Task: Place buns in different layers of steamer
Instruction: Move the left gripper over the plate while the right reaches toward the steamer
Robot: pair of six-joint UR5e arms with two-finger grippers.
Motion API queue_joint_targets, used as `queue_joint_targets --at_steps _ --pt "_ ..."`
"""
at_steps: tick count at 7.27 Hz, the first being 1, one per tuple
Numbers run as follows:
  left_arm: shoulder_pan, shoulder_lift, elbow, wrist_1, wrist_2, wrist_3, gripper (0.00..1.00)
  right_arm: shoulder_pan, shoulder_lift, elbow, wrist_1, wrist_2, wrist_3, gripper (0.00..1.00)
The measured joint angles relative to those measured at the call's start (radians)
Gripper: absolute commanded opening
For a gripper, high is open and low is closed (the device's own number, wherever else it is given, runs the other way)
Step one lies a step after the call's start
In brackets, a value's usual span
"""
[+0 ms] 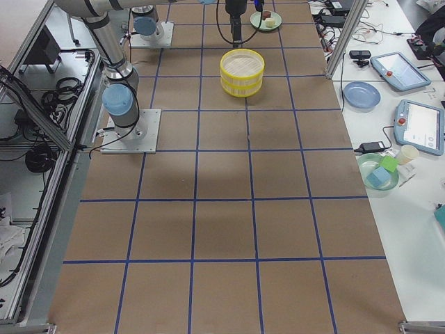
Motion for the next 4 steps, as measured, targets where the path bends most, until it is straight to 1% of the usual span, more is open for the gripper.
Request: queue_joint_targets --at_steps 4 --pt "0.005 0.009 -0.029 0.002 0.002 0.012 1.00 0.000 -0.001 0.001 -0.002 0.000 0.002 1.00"
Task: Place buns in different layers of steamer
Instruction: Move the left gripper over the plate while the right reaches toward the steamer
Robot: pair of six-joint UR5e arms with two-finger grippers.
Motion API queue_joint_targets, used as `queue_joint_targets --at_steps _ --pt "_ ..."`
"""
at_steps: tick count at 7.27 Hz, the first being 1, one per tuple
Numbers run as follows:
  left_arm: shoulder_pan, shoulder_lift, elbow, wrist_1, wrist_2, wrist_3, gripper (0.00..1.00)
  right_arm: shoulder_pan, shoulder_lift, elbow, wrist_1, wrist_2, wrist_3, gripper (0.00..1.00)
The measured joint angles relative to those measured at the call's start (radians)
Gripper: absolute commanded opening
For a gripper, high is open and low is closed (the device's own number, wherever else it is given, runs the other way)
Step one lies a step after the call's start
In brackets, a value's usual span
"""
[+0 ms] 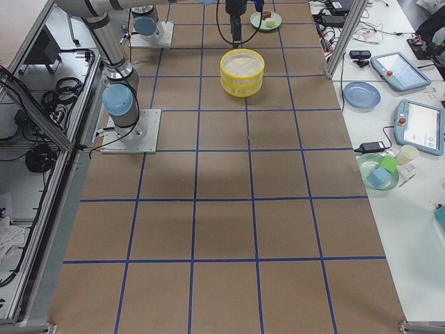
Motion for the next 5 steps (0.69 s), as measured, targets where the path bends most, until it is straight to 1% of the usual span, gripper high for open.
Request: queue_joint_targets --at_steps 3,5 --pt "0.011 0.005 -0.010 -0.002 0.005 0.002 1.00 0.000 -0.001 0.003 -0.006 0.005 0.002 1.00" --pt "0.014 0.004 -0.012 -0.005 0.001 0.002 1.00 0.001 0.001 0.038 -0.023 0.012 0.006 1.00"
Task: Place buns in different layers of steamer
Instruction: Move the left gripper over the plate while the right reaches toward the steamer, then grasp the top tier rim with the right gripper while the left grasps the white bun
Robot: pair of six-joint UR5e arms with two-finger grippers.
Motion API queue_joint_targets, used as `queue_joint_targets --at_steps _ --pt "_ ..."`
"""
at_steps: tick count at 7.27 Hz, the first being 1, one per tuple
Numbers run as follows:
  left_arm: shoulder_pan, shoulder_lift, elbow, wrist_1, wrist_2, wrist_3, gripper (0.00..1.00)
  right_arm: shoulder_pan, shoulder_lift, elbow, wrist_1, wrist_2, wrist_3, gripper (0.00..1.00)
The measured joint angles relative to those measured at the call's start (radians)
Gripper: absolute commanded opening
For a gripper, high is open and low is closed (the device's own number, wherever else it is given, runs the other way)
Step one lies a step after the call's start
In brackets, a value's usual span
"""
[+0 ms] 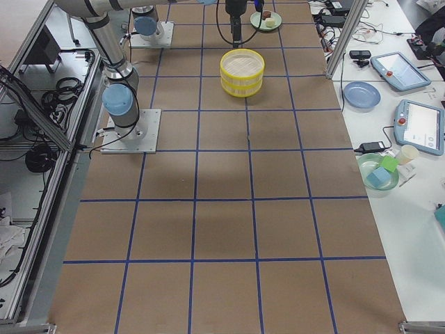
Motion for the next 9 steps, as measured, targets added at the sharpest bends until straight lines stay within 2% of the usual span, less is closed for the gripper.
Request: queue_joint_targets --at_steps 2,3,5,6,7,9 --pt "0.017 -0.018 -0.002 0.021 -0.001 0.002 1.00 0.001 0.022 0.075 -0.087 0.007 0.040 1.00" --pt "0.043 -0.040 -0.003 0.064 0.000 0.009 1.00 0.004 0.057 0.118 -0.172 0.008 0.102 1.00" --pt "0.077 -0.125 -0.004 0.199 0.007 0.050 1.00 0.029 0.192 0.161 -0.348 0.006 0.167 0.99" --pt "0.087 -0.183 -0.004 0.294 0.007 0.071 1.00 0.045 0.266 0.168 -0.419 0.006 0.176 0.92" --pt "0.104 -0.245 -0.004 0.384 0.004 0.093 1.00 0.062 0.312 0.171 -0.460 0.007 0.183 0.77" --pt "0.155 -0.365 0.001 0.530 -0.002 0.152 0.99 0.078 0.353 0.172 -0.498 0.007 0.184 0.23"
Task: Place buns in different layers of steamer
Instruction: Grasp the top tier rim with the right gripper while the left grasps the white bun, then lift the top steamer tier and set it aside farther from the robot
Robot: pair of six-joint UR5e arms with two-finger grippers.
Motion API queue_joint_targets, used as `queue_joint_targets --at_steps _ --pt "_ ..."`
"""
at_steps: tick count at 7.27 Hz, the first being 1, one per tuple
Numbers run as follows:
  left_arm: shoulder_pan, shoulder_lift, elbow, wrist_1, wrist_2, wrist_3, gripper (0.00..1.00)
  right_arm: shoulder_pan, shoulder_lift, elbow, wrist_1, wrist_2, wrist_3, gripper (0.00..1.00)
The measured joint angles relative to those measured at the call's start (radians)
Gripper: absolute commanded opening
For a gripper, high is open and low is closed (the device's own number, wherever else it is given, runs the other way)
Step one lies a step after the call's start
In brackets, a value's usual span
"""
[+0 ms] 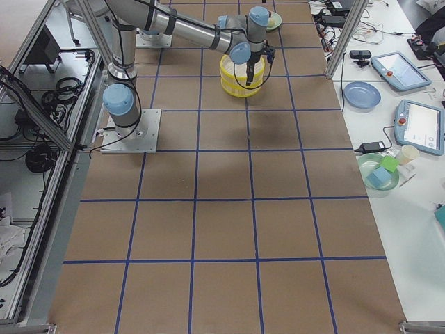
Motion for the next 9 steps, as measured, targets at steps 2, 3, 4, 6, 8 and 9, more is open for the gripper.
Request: queue_joint_targets --at_steps 2,3,4,6,8,9 --pt "0.040 -0.110 0.010 0.098 -0.050 0.030 0.93 0.002 0.015 0.001 -0.007 0.000 -0.013 0.03" --pt "0.047 -0.157 0.020 0.131 -0.071 0.035 0.87 0.002 0.018 0.001 -0.005 0.000 -0.021 0.00" --pt "0.049 -0.195 0.032 0.160 -0.081 0.044 0.83 0.002 0.016 -0.001 -0.003 -0.001 -0.027 0.00" --pt "0.050 -0.244 0.046 0.201 -0.091 0.069 0.74 0.002 -0.026 -0.011 0.029 -0.001 -0.034 0.01" --pt "0.050 -0.268 0.048 0.221 -0.096 0.072 0.00 -0.013 -0.156 -0.061 0.196 0.020 -0.055 0.02" --pt "0.050 -0.275 0.048 0.224 -0.096 0.071 0.00 -0.036 -0.214 -0.102 0.301 0.019 -0.087 0.02"
